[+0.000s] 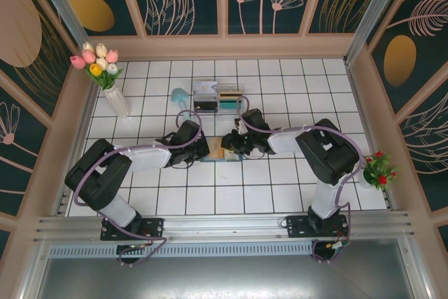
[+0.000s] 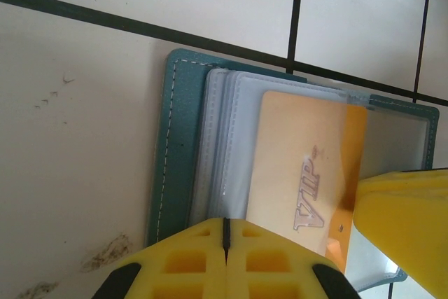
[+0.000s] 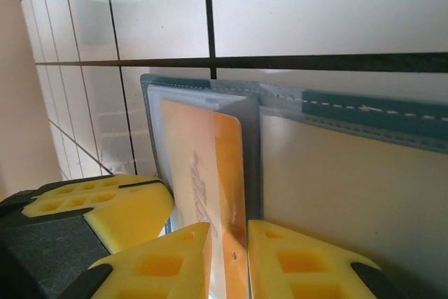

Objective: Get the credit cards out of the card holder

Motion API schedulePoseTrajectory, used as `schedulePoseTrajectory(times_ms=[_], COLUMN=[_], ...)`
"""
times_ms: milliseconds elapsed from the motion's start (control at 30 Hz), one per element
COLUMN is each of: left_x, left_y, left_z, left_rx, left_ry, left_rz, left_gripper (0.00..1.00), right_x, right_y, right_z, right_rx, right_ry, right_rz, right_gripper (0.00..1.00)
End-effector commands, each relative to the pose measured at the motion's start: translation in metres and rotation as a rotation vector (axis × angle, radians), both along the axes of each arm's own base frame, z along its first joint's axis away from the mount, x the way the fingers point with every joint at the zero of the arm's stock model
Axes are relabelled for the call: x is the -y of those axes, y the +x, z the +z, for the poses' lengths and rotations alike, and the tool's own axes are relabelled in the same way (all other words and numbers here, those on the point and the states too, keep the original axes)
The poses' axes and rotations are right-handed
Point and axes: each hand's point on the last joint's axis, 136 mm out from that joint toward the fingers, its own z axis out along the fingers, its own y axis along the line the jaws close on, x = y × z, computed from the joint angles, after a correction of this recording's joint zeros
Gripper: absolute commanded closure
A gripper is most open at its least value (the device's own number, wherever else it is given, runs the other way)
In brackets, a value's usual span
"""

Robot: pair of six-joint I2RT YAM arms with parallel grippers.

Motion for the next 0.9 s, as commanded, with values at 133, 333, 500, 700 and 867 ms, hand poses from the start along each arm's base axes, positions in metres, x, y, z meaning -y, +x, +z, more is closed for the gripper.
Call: schedulePoseTrajectory(times_ms=[133,333,500,700,867], left_x=[-0.011,-0.012,-0.016,-0.019,-0.020], left_y=[-0.017,-0.018,-0.019,-0.023,-0.025], left_z=[-0.021,-0.022,-0.024,-0.024,-0.024], left_rx=[-0.068,-0.070,-0.075,-0.082,-0.085], left_ry=[0.060,0.065,0.080,0.079,0.076], left_rz=[-0.018,-0.019,-0.010,0.000,0.003], left_gripper=[1.00,1.00,1.00,1.00,1.00], right_x=[-0.004,-0.004,-0.002,0.012,0.029], right_y=[-0.008,-0.008,-0.008,-0.008,-0.014], right_z=[-0.013,-0.008,-0.006,0.001,0.008], right_rx=[-0.025,0.003,0.011,0.033,0.040], right_ry=[-0.004,-0.032,-0.032,-0.060,-0.077], right_rz=[0.051,0.064,0.056,0.034,0.025], right_gripper=[0.79,0.82,0.94,1.00,1.00])
